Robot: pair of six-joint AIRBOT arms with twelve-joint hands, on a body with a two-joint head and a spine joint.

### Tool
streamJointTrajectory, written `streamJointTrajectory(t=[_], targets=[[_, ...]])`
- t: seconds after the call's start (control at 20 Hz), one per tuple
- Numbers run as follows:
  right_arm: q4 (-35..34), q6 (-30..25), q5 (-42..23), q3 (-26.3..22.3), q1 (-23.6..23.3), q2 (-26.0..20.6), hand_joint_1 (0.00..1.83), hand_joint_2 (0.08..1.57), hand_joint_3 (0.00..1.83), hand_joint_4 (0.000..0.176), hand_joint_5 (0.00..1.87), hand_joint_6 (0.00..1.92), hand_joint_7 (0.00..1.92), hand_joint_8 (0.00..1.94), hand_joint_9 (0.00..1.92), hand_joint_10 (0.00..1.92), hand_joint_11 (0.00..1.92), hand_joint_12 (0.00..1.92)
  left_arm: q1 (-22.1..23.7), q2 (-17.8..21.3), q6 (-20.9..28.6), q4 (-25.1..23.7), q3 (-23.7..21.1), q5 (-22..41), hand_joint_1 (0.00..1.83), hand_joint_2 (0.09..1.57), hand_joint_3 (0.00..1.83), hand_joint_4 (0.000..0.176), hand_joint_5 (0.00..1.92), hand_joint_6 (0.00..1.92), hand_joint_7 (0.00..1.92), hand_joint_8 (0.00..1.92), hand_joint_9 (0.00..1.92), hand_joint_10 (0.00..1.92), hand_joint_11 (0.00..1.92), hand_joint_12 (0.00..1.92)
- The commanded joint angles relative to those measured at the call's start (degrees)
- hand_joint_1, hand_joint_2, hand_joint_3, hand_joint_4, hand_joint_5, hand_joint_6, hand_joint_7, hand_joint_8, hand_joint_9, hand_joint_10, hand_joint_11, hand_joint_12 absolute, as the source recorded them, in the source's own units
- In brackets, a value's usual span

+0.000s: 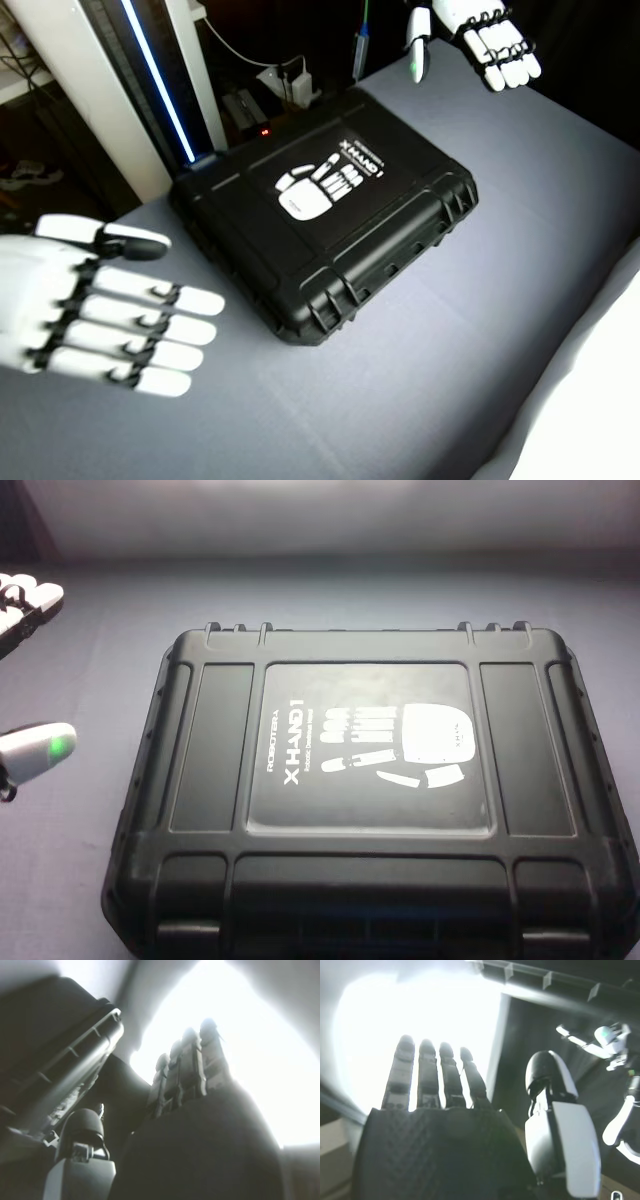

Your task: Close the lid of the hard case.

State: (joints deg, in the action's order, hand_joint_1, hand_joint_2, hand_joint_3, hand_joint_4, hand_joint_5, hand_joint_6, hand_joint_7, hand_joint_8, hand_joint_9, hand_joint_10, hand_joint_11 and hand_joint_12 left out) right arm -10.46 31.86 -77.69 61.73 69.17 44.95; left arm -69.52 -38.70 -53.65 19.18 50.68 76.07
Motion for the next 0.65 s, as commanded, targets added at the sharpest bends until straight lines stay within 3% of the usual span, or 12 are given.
streamJointTrajectory(t=[0.0,0.2,0.25,0.3,0.4,0.45,0.5,0.55,0.6], targets=[[-1.1,0.2,-9.7,0.0,-0.4,-0.2,0.27,1.29,0.01,0.000,0.01,0.00,0.00,0.00,0.01,0.00,0.03,0.01,0.3,-0.3,0.7,0.7,0.2,10.3,0.00,1.31,0.02,0.000,0.05,0.01,0.06,0.01,0.07,0.01,0.01,0.01],[-1.4,0.7,-16.2,-0.1,-1.5,1.3,0.35,1.28,0.00,0.000,0.07,0.01,0.07,0.01,0.05,0.01,0.06,0.03,2.7,-3.7,3.9,0.5,1.8,16.5,0.00,1.35,0.01,0.000,0.07,0.01,0.09,0.01,0.09,0.01,0.03,0.02],[-1.4,0.8,-17.8,-0.2,-2.0,1.6,0.35,1.27,0.00,0.000,0.07,0.01,0.07,0.01,0.05,0.01,0.08,0.04,3.3,-4.5,4.5,0.2,2.1,17.8,0.00,1.36,0.01,0.000,0.04,0.00,0.03,0.00,0.02,0.00,0.00,0.00],[-1.4,1.4,-20.3,-0.4,-2.8,2.1,0.52,1.29,0.00,0.000,0.10,0.01,0.06,0.00,0.06,0.01,0.08,0.05,4.0,-5.4,5.5,0.0,2.4,20.4,0.00,1.37,0.01,0.000,0.00,0.00,0.00,0.00,0.00,0.00,0.00,0.00],[-1.4,1.9,-22.6,-0.5,-3.5,2.8,0.56,1.31,0.00,0.000,0.13,0.01,0.12,0.00,0.13,0.01,0.16,0.10,4.5,-6.2,6.3,-0.1,2.8,22.5,0.05,1.36,0.00,0.000,0.00,0.00,0.00,0.00,0.00,0.00,0.00,0.00],[-1.4,2.1,-23.3,-0.6,-4.2,3.2,0.49,1.31,0.00,0.000,0.13,0.00,0.15,0.01,0.16,0.01,0.19,0.13,5.0,-6.9,7.5,-0.2,3.1,23.1,0.08,1.35,0.00,0.000,0.00,0.00,0.00,0.00,0.00,0.00,0.00,0.00],[-0.9,2.5,-23.3,-0.7,-5.2,3.3,0.43,1.32,0.00,0.000,0.14,0.00,0.20,0.00,0.22,0.00,0.11,0.42,6.2,-7.6,8.4,-0.9,3.7,23.0,0.07,1.35,0.00,0.000,0.00,0.00,0.00,0.00,0.00,0.00,0.00,0.00],[-0.1,2.8,-23.3,-0.8,-6.2,3.5,0.41,1.32,0.00,0.000,0.14,0.00,0.22,0.01,0.23,0.00,0.02,0.69,6.7,-8.3,9.9,-1.3,4.4,23.0,0.19,1.35,0.00,0.000,0.04,0.01,0.01,0.00,0.00,0.00,0.00,0.00],[1.1,3.0,-23.3,-0.8,-7.1,3.7,0.55,1.30,0.00,0.000,0.13,0.00,0.28,0.01,0.28,0.00,0.00,0.85,7.1,-9.0,12.0,-1.8,5.2,23.0,0.23,1.30,0.00,0.000,0.12,0.01,0.15,0.01,0.09,0.01,0.00,0.00]])
